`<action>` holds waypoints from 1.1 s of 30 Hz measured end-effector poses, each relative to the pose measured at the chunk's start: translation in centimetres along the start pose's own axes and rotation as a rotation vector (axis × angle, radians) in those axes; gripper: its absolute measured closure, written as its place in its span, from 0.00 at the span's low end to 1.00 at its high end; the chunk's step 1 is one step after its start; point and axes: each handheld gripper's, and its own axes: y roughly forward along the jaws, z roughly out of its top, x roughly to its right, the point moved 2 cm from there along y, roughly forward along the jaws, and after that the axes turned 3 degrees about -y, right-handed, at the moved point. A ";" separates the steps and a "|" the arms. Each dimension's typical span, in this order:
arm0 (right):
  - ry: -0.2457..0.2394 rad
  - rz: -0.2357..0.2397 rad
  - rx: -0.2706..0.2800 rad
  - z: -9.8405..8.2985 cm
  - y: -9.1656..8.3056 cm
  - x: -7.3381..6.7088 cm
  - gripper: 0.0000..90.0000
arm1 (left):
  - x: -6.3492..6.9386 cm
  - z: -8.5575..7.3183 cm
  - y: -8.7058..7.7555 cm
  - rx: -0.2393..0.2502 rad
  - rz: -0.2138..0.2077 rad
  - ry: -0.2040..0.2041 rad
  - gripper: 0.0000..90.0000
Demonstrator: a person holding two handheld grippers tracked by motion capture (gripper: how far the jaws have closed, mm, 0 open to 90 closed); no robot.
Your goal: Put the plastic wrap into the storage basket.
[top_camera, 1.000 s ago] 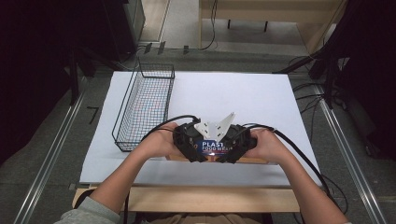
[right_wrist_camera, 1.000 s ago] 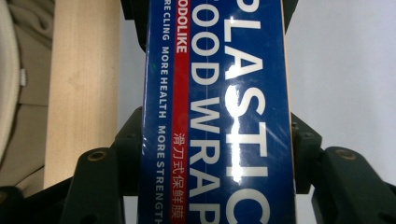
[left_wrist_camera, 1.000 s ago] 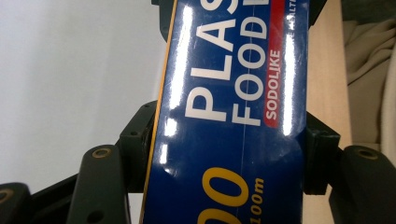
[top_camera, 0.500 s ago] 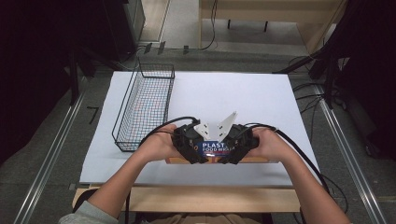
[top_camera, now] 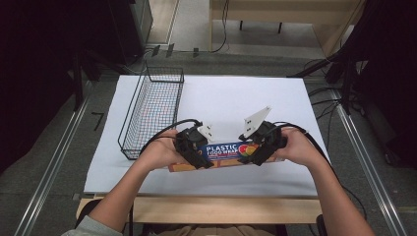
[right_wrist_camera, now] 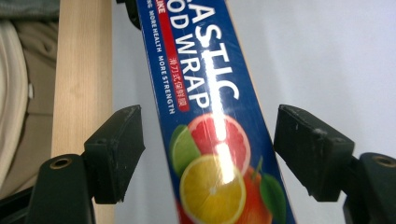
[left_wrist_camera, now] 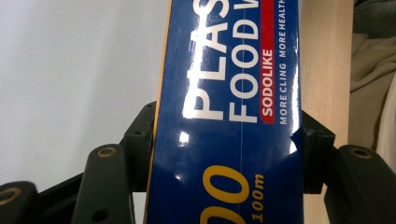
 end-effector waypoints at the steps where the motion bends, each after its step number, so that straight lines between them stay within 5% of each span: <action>1: 0.003 -0.007 0.003 0.0 -0.3 0.0 0.28 | -0.1 0.0 -0.1 0.001 0.001 -0.010 0.44; 6: 0.024 -0.053 0.064 0.0 -2.5 0.2 0.28 | -0.7 -0.1 -0.4 0.009 0.023 -0.061 0.44; 10: 0.032 -0.083 0.062 -0.6 -3.2 0.3 0.28 | -1.4 -0.2 -0.7 0.013 0.049 -0.119 0.44; 19: 0.039 -0.119 0.077 -2.2 -2.6 -0.3 0.25 | -2.5 -0.4 -1.9 0.068 0.075 -0.230 0.44; 33: 0.097 -0.144 0.042 -4.9 0.4 -1.2 0.22 | -2.1 0.5 -4.5 0.122 0.121 -0.273 0.45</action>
